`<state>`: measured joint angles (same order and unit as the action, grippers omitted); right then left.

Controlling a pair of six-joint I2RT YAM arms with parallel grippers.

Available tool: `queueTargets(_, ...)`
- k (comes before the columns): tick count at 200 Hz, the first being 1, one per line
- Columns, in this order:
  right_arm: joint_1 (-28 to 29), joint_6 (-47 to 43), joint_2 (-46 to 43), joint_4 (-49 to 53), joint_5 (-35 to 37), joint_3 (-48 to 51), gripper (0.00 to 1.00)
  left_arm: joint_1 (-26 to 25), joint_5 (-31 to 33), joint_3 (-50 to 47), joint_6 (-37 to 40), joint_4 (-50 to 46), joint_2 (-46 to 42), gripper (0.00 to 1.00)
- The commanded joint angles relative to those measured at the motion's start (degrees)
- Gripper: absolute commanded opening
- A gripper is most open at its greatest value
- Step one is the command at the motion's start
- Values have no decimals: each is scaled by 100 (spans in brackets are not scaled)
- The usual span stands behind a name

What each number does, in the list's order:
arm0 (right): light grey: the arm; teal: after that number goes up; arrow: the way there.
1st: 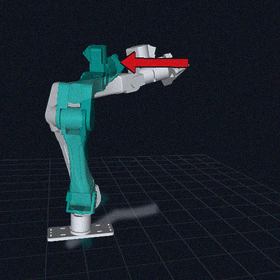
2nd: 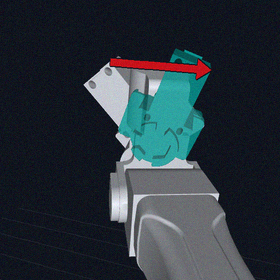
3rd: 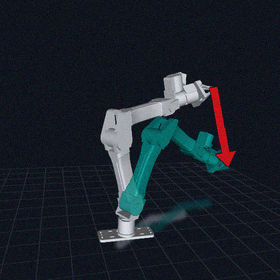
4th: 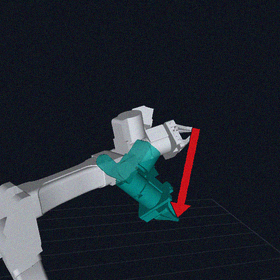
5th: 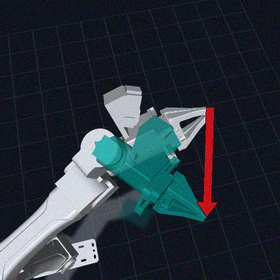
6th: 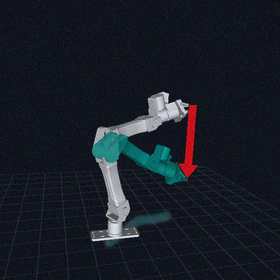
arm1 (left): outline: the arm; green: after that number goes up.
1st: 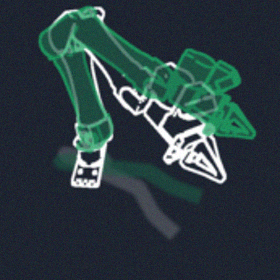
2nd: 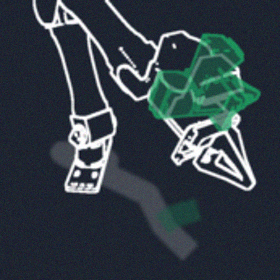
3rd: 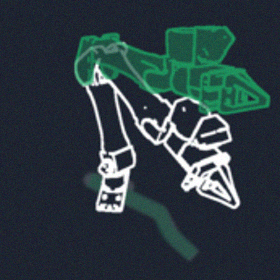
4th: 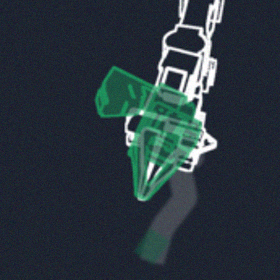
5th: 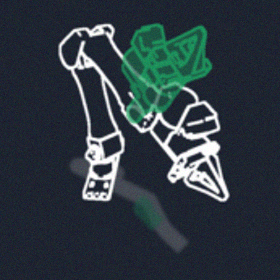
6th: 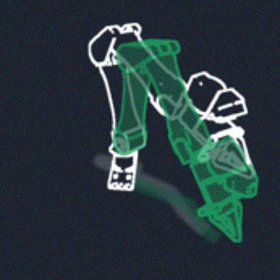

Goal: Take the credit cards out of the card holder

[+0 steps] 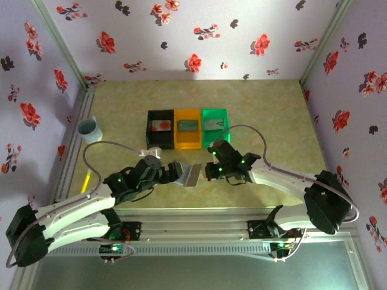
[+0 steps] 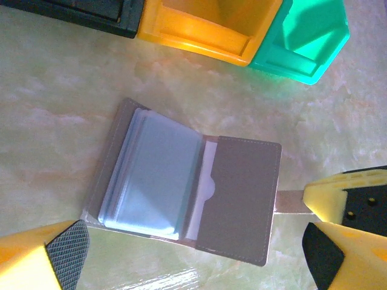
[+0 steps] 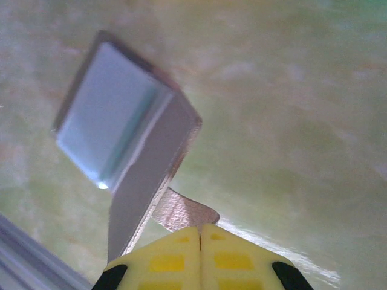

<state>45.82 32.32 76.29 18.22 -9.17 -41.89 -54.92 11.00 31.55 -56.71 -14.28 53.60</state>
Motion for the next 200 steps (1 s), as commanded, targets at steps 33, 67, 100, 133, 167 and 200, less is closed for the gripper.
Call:
queueTargets(33, -850, -45, 282, -104, 109, 363, 0, -98, 165, -18, -104, 143, -16, 94)
queueTargets(67, -937, -175, 540, 222, 484, 104, 2, -133, 139, -46, -138, 248, 88, 94)
queueTargets(100, -940, -155, 289, 443, 491, -70, 25, -133, 96, -113, -158, 371, 182, 93)
queueTargets(133, -936, -73, -252, 900, 834, -303, 36, -133, 20, -102, -157, 510, 397, 91)
queueTargets(167, -856, 208, -566, 835, 361, -424, 34, -133, -71, -61, -168, 710, 670, 89)
queueTargets(200, -502, 707, -586, 241, -121, -353, 27, -133, -89, -42, -177, 838, 848, 88)
